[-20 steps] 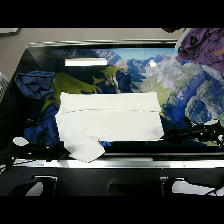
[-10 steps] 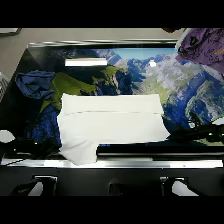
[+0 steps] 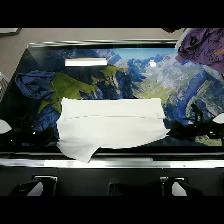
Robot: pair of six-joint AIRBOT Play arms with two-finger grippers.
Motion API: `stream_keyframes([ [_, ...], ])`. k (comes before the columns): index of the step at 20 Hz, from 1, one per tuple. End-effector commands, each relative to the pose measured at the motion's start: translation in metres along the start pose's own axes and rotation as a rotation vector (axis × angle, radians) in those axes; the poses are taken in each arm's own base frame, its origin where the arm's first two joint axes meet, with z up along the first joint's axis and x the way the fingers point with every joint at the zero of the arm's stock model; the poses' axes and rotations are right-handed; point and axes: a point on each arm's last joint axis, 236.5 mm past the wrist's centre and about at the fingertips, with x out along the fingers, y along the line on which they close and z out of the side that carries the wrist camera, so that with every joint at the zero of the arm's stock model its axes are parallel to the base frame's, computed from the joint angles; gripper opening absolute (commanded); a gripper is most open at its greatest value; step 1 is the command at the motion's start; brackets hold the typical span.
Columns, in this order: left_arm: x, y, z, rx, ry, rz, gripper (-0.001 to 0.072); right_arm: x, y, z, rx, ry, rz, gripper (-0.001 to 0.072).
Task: Fold the clothes and pants, and hang the long-sleeved shirts on hangers.
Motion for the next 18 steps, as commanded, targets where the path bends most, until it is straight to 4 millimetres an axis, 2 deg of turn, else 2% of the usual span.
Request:
stream_keyframes([
  [1,0.006,-0.017,0.048,0.053,-0.039,-0.008,0.0013,-0.002,0.008,0.038,-0.15,-0.135,-0.174,0.0028],
  [4,0.009,-0.028,0.09,0.071,-0.051,-0.007,0.0014,-0.01,0.013,0.071,-0.188,-0.196,-0.25,0.0028],
  [9,0.014,-0.043,0.151,0.101,-0.066,-0.01,0.0014,-0.001,0.021,0.126,-0.195,-0.194,-0.236,0.0029],
  [13,0.02,-0.051,0.189,0.109,-0.082,-0.014,0.0014,0.005,0.025,0.164,-0.216,-0.202,-0.231,0.0029],
  [18,0.031,-0.056,0.225,0.116,-0.094,-0.018,0.0014,0.021,0.026,0.192,-0.227,-0.197,-0.214,0.0029],
])
